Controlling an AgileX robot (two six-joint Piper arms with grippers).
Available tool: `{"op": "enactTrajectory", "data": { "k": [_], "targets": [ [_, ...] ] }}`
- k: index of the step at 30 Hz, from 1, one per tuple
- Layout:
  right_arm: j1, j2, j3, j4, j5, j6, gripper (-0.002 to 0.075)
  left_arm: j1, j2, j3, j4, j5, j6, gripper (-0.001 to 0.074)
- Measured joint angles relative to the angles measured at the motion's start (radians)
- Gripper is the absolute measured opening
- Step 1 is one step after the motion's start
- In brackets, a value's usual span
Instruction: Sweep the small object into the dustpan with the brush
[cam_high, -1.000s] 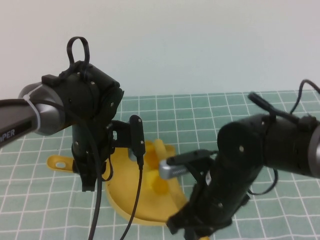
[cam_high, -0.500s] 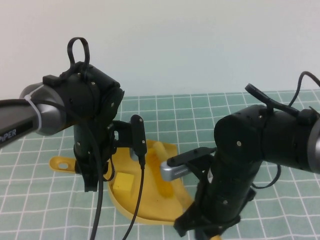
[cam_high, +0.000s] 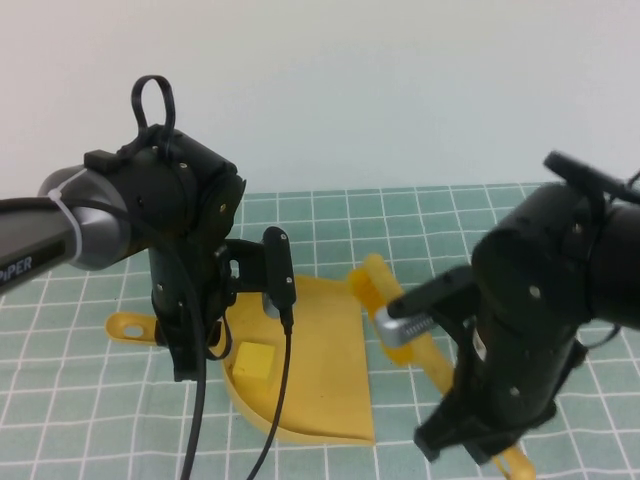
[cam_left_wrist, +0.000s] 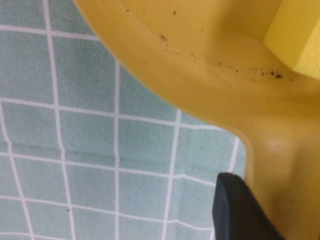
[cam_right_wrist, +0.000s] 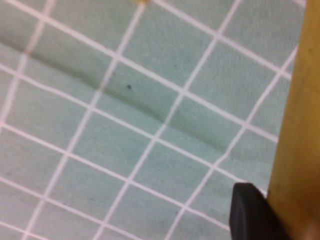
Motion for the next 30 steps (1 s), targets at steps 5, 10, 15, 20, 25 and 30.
{"op": "enactTrajectory", "data": {
  "k": [5,10,15,20,25,30],
  "targets": [
    [-0.007,0.000,0.084,-0.008,-0.040,0.002,0.0165,0.006,0.000,0.000,0.000,0.000,0.020,0.0217],
    [-0.008,0.000,0.135,-0.008,-0.073,0.004,0.0165,0.006,0.000,0.000,-0.030,-0.015,0.044,0.0217],
    [-0.008,0.000,0.139,-0.008,-0.091,0.004,0.0165,0.006,0.004,0.011,-0.044,-0.012,0.064,0.0217],
    [-0.008,0.000,0.139,-0.008,-0.091,0.004,0.0165,0.015,0.049,0.011,-0.070,0.001,0.064,0.0217],
    [-0.008,0.000,0.139,-0.008,-0.087,0.000,0.0165,0.015,0.073,0.011,-0.076,0.007,0.047,0.0216],
    [-0.008,0.000,0.140,-0.008,-0.085,-0.008,0.0165,0.015,0.073,0.011,-0.076,0.012,0.042,0.0216]
  ]
}}
